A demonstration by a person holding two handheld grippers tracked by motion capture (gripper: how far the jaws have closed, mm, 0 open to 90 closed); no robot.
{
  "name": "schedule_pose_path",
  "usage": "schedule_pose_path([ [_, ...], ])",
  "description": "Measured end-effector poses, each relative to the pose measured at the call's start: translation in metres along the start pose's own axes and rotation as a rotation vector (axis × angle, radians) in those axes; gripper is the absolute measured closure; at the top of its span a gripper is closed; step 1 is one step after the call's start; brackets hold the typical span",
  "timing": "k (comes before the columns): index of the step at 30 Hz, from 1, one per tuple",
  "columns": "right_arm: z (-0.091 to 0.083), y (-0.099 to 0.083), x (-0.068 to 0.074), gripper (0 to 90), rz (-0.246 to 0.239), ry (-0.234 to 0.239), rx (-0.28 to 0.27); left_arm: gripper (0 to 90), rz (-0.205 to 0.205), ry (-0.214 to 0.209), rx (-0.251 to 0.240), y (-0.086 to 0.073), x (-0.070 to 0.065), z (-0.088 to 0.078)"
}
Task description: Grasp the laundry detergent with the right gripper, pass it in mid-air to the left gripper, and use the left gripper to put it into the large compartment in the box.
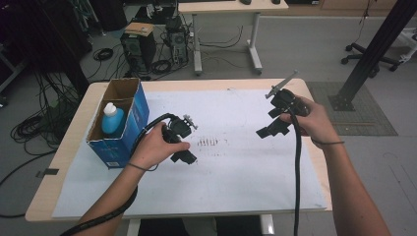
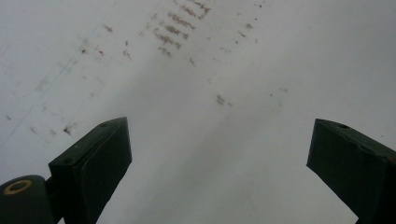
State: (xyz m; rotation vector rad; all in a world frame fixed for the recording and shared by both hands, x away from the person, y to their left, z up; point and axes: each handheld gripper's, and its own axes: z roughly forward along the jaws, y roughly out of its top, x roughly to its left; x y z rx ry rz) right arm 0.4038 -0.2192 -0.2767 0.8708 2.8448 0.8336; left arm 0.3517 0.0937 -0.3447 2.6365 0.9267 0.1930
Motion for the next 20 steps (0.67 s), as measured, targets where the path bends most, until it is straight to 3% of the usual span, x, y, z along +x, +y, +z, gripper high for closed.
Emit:
schedule_pose_path([
  [5, -0.0005, 0.0016, -0.0005, 3.6, -0.002, -0.001, 0.002, 6.6, 0.010, -0.003, 0.005, -0.0019, 0.0001, 0.0063],
  [20, 0.0000, 0.0042, 0.0016, 3.7, -0.014, -0.008, 0.002, 6.8, 0.010, -0.003, 0.001, -0.0029, -0.0004, 0.0050],
])
